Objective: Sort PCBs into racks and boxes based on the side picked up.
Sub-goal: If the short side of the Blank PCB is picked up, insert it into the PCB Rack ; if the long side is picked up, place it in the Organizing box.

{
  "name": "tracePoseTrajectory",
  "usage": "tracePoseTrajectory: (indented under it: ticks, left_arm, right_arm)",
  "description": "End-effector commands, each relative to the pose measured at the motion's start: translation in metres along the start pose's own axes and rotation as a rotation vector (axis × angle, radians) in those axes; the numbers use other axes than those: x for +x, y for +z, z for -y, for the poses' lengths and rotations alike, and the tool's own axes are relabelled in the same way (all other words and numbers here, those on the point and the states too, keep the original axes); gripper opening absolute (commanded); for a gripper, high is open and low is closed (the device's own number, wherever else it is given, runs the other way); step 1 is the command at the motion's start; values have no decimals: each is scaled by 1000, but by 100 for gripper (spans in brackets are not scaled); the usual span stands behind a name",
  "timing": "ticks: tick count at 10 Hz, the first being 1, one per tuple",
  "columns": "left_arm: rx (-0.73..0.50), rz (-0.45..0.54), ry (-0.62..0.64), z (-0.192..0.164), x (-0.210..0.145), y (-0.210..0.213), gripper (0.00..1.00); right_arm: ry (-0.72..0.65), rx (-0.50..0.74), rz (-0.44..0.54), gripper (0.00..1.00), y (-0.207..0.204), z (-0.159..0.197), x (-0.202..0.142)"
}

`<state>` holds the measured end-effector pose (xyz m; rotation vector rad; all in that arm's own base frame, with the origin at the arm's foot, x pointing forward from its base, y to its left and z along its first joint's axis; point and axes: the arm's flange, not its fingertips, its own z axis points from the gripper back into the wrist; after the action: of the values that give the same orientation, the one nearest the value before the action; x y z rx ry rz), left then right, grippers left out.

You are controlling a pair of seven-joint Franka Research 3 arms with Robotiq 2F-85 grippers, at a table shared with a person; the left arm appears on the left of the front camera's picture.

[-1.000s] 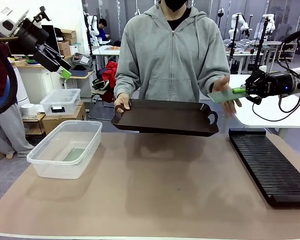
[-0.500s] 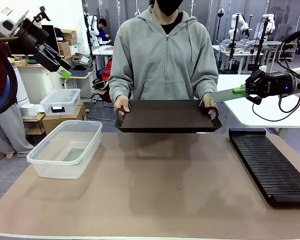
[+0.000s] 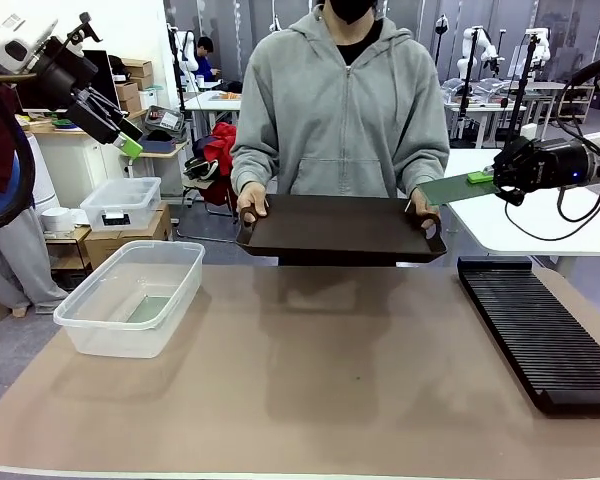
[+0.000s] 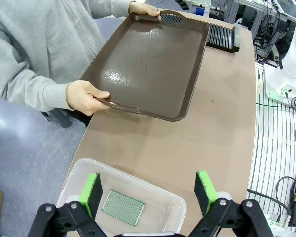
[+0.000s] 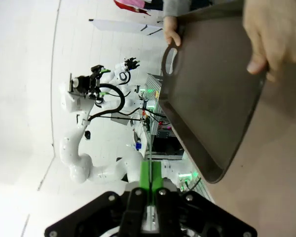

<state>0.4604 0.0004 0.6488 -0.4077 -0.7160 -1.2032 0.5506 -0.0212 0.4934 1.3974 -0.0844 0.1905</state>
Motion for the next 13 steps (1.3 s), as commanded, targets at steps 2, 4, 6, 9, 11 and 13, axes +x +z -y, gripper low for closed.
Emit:
tracePoseTrajectory:
  ticks: [2,4,6,9,11,13]
  left_arm:
    - [0,-1,1,0,0,-1,100]
    - [0,-1,1,0,0,-1,100]
    - [0,-1,1,0,0,-1,100]
    - [0,-1,1,0,0,-1,100]
    - [0,-1,1,0,0,-1,100]
    - [0,-1,1,0,0,-1,100]
  right_arm:
    - [362,37,13,2,36,-15,-20]
    - [610,19,97,2,60,-27,-33]
    - [789,-78,189,2,79,-32,-46]
    - [841,-208,239,2,103,-30,-58]
    - [841,-161,215,2,107,-35,-49]
    - [841,-161,215,2,107,-35,-49]
